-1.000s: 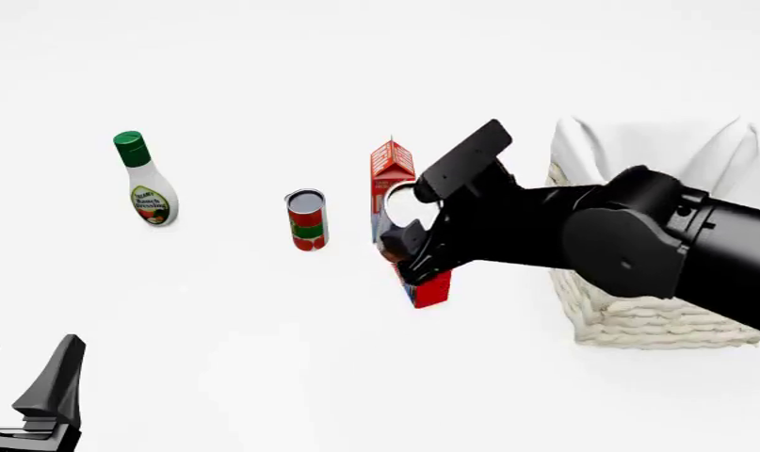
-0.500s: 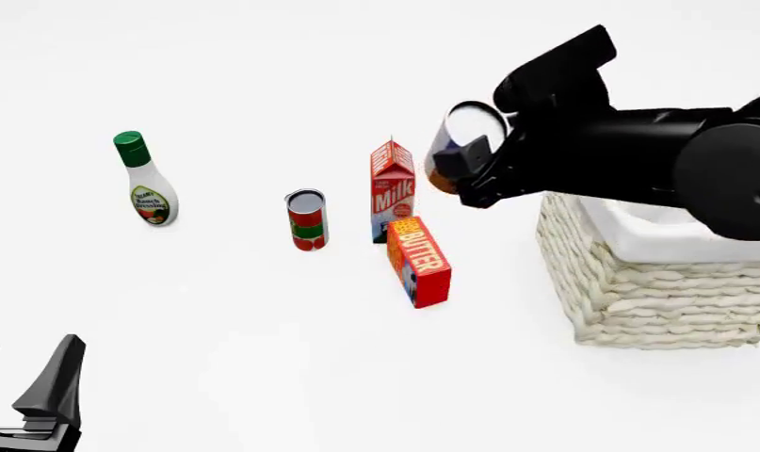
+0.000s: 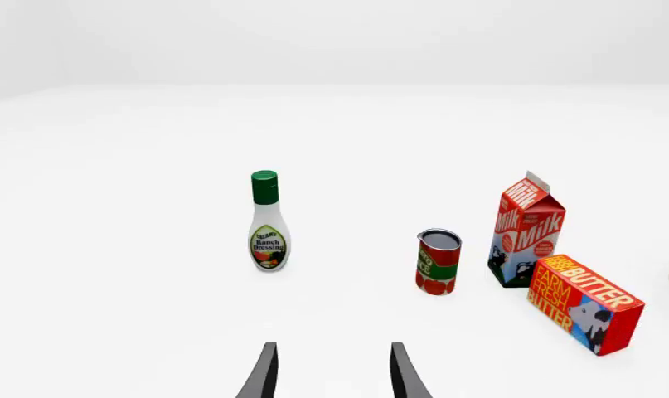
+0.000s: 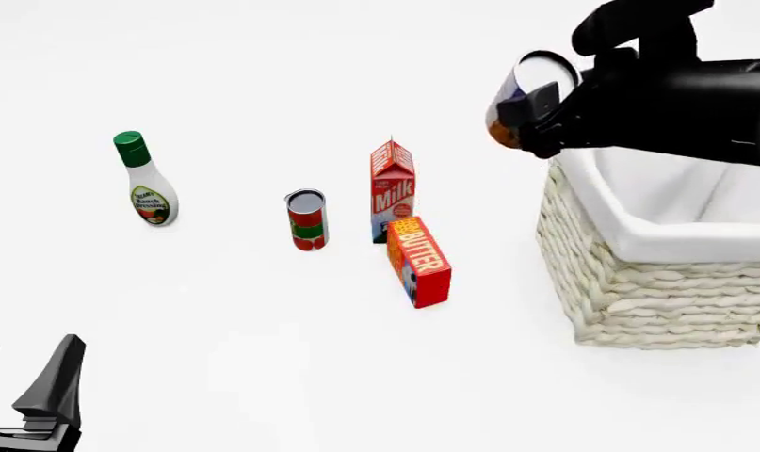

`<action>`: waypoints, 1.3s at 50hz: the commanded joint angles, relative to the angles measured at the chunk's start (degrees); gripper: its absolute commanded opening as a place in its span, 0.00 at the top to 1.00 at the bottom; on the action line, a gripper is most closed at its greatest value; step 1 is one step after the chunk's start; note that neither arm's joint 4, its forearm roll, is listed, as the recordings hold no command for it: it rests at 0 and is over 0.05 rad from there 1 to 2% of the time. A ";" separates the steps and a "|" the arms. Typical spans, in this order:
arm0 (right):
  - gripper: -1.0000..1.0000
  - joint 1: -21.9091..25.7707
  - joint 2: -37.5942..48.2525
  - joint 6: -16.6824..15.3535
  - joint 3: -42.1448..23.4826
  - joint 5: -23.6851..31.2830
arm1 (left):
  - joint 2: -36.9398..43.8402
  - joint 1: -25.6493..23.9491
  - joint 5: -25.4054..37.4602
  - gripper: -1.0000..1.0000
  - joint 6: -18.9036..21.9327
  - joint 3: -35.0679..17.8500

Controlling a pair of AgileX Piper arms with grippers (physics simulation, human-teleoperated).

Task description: Pick the alphabet soup and place it in the basket.

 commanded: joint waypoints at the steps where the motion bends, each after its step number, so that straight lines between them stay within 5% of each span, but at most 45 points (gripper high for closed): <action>1: 1.00 -5.60 0.55 -0.41 -2.13 0.18 | 0.00 0.00 0.00 0.00 0.00 0.00; 31: 1.00 -22.04 4.99 -3.81 -4.21 -1.34 | 0.00 0.00 0.00 0.00 0.00 0.00; 65: 1.00 -29.20 7.13 -4.45 -2.41 -4.70 | 0.00 0.00 0.00 0.00 0.00 0.00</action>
